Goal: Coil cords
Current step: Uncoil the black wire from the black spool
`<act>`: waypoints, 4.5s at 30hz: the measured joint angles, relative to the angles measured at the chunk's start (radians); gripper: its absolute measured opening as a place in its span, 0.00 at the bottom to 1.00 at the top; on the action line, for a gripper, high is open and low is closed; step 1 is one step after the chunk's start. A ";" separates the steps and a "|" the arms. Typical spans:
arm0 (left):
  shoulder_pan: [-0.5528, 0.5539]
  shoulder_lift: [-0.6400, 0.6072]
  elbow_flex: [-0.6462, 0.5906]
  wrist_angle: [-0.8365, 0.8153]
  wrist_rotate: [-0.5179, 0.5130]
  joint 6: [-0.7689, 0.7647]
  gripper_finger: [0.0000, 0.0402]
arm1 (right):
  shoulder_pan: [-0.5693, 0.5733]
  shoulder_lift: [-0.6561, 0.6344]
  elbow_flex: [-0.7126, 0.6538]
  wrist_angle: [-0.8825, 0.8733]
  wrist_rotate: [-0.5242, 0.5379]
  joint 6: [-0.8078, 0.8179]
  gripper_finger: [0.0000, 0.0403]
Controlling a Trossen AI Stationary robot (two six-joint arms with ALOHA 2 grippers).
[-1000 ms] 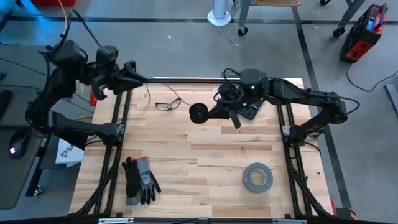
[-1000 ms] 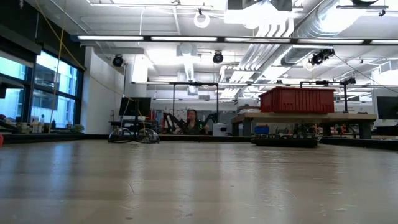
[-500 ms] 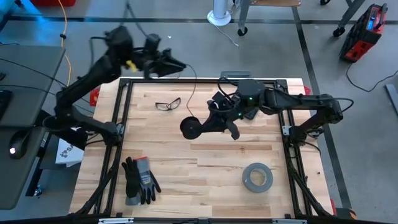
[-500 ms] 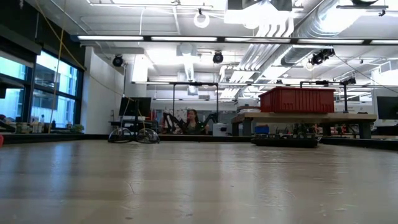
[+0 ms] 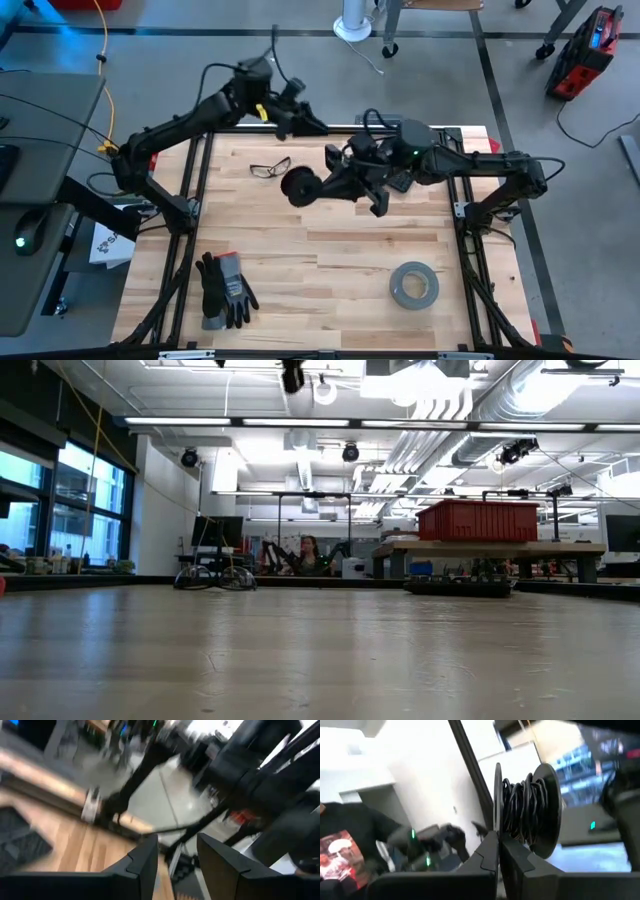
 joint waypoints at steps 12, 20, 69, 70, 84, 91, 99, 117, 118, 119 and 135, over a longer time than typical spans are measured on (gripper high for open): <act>-0.084 -0.171 -0.414 -0.106 -0.025 0.041 0.33 | -0.071 -0.024 0.000 0.068 -0.002 -0.043 0.00; -0.048 -0.528 -0.674 -0.124 -0.118 -0.083 0.33 | -0.135 -0.111 0.001 -0.190 -0.003 -0.155 0.00; -0.135 -0.432 -0.415 0.373 -0.332 -0.618 0.33 | -0.166 -0.075 0.000 -0.367 0.065 0.089 0.00; -0.141 -0.432 -0.415 0.373 -0.332 -0.618 0.33 | -0.166 -0.075 0.000 -0.367 0.065 0.088 0.00; -0.164 -0.428 -0.415 0.310 -0.347 -0.591 0.33 | -0.166 -0.075 0.000 -0.389 0.065 0.096 0.00; -0.160 -0.423 -0.415 0.304 -0.351 -0.577 0.33 | -0.166 -0.074 0.000 -0.390 0.066 0.096 0.00; -0.160 -0.401 -0.415 0.301 -0.350 -0.564 0.32 | -0.165 -0.074 0.000 -0.390 0.062 0.095 0.00; -0.152 -0.415 -0.415 0.363 -0.304 -0.465 0.01 | -0.161 -0.072 -0.001 -0.263 0.037 0.323 0.02; -0.147 -0.421 -0.415 0.348 -0.297 -0.464 0.01 | -0.160 -0.073 -0.002 -0.238 0.028 0.357 0.03; -0.142 -0.427 -0.416 0.325 -0.289 -0.464 0.00 | -0.160 -0.078 -0.002 -0.219 0.013 0.378 0.05; -0.063 -0.538 -0.416 0.402 -0.513 -0.469 0.00 | -0.106 -0.080 0.001 -0.342 0.238 -0.172 0.31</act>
